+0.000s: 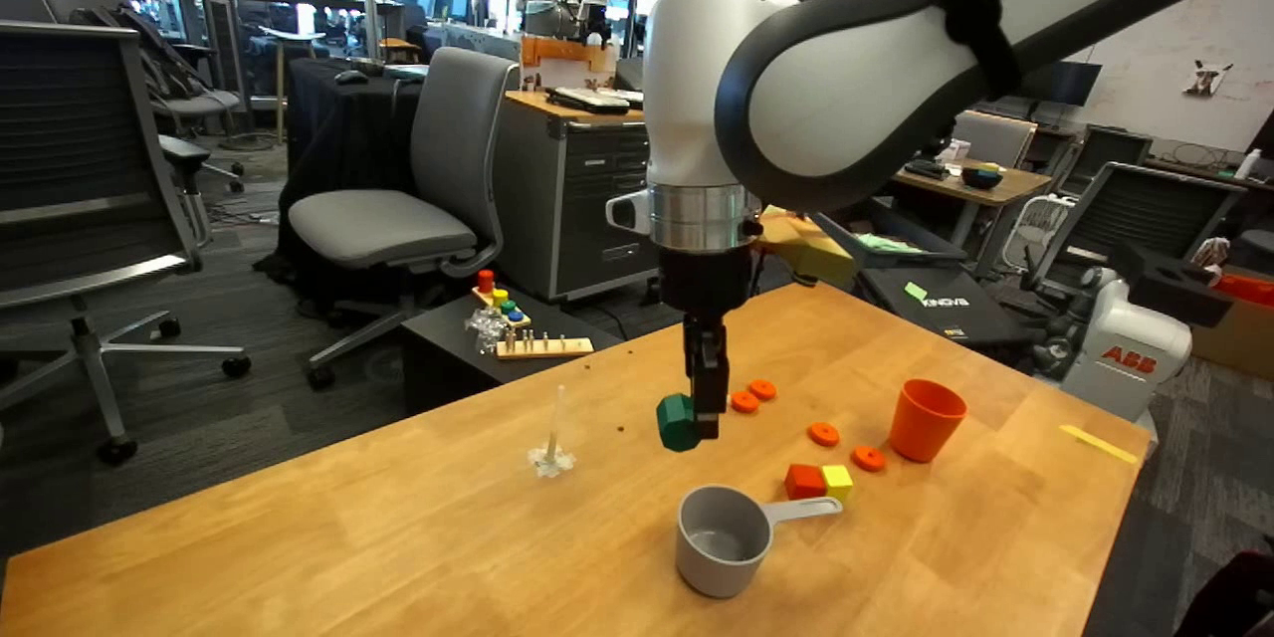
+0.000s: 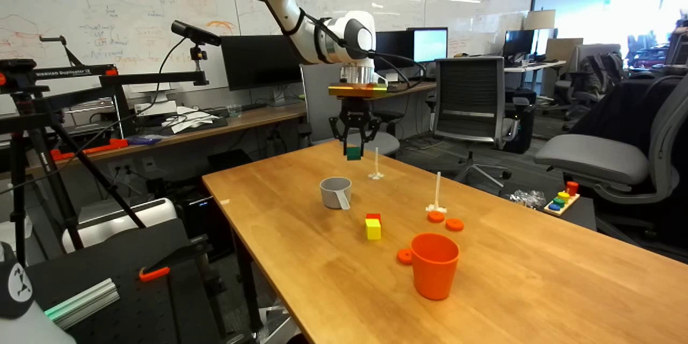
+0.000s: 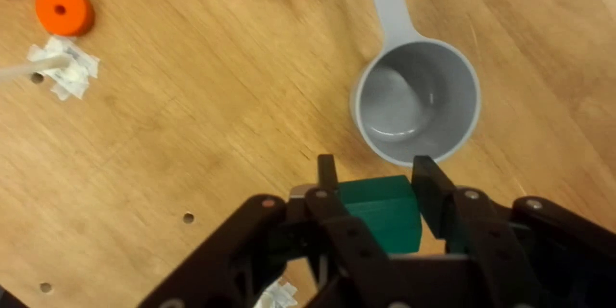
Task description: Put the green, orange and yellow blocks in the gray pot
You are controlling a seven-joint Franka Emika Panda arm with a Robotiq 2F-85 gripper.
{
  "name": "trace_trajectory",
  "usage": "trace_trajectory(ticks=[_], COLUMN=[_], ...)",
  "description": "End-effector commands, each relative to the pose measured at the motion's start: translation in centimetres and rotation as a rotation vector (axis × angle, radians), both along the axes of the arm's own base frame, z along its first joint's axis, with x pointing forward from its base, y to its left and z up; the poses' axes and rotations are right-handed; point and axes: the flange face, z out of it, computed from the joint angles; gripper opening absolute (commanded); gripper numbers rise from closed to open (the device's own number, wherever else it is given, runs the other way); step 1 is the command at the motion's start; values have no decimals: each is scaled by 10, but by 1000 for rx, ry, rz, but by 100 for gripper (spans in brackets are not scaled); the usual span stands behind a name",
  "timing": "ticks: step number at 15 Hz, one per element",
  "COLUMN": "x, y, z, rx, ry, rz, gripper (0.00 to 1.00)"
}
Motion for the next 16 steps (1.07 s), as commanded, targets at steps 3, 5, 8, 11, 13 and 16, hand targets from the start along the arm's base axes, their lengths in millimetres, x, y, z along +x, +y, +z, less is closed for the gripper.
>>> trace_trajectory(ticks=[3, 5, 8, 11, 13, 16], x=[-17, -21, -30, -41, -47, -54], y=[17, 17, 15, 11, 6, -5], z=[9, 6, -3, -11, -16, -17], rx=[72, 85, 93, 91, 86, 79], ry=[38, 56, 88, 111, 120, 127], rz=[-16, -35, -62, -73, -78, -88], gripper=[19, 19, 19, 19, 19, 19])
